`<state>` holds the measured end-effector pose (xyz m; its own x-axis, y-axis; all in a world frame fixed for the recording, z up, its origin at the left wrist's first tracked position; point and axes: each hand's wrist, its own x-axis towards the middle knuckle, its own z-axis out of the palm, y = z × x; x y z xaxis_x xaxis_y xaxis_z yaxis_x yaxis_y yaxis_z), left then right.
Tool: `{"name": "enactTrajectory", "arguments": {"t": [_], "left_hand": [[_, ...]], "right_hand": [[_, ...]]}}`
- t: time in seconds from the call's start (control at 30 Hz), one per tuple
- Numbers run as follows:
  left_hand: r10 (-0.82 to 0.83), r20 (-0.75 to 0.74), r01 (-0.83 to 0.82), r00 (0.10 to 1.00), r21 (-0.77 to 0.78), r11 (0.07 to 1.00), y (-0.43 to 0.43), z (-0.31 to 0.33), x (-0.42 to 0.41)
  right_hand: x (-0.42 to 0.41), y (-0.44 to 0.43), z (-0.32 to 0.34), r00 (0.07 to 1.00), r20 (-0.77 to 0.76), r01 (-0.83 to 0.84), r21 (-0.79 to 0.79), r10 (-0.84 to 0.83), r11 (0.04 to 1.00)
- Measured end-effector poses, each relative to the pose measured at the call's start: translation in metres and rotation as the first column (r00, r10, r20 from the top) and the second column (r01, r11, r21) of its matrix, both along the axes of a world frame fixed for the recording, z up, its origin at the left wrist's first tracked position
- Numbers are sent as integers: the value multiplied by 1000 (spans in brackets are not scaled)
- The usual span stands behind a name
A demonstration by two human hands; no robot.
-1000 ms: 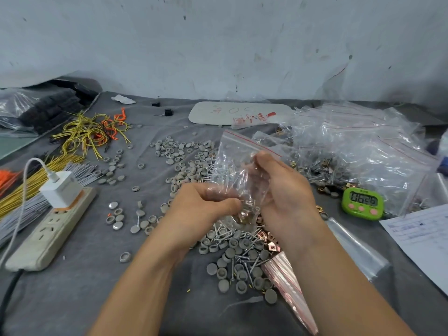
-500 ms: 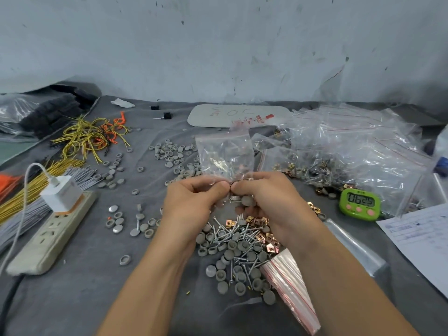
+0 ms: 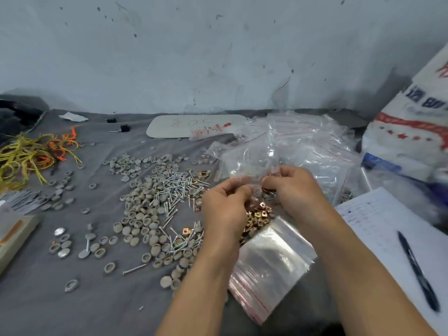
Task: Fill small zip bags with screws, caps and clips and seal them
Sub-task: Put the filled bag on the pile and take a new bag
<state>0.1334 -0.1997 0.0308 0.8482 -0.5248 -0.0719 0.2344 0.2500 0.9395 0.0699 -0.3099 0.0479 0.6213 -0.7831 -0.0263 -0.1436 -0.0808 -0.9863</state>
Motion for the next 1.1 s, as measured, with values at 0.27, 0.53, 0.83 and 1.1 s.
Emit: {"name": "enactTrajectory", "arguments": {"t": [0.27, 0.53, 0.83, 1.1], "left_hand": [[-272, 83, 271, 959, 29, 962, -59, -16, -39], [-314, 504, 136, 805, 358, 924, -68, -23, -52], [-505, 572, -66, 647, 702, 710, -26, -32, -24], [-721, 406, 28, 561, 861, 507, -2, -23, -10]], "right_hand": [[-68, -65, -12, 967, -27, 253, -21, -253, 967], [-73, -114, -19, 858, 101, 501, 59, -504, 863], [22, -98, -4, 904, 59, 427, -100, -423, 899], [26, -68, -12, 885, 107, 465, -264, -454, 845]]}}
